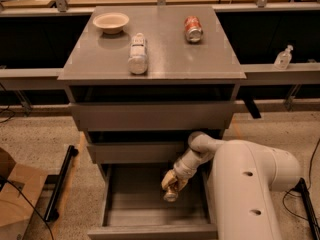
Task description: Pick orange can from bottom drawer and place on counter
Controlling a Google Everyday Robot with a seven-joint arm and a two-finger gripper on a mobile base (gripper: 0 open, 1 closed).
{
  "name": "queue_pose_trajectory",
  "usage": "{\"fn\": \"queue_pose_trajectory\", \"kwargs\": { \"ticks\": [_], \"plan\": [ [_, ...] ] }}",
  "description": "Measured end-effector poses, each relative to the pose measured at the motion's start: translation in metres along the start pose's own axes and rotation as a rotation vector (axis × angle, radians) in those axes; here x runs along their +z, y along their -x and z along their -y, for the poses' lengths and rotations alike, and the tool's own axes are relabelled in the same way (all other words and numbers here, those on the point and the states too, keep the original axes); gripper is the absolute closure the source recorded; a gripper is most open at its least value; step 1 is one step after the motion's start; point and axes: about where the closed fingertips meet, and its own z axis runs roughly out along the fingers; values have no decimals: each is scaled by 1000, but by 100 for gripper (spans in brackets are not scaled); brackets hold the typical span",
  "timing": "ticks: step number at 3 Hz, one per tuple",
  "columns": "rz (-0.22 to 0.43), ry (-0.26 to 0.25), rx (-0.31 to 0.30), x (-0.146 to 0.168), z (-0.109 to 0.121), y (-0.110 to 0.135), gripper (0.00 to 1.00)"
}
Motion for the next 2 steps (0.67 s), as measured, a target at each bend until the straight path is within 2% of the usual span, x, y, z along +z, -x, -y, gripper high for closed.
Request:
{"fn": "queue_pose_trajectory", "kwargs": {
  "ticks": [1,2],
  "plan": [
    [-50,22,66,-14,8,-51,100],
    [-76,48,174,-21,19,-98,100]
  ]
}}
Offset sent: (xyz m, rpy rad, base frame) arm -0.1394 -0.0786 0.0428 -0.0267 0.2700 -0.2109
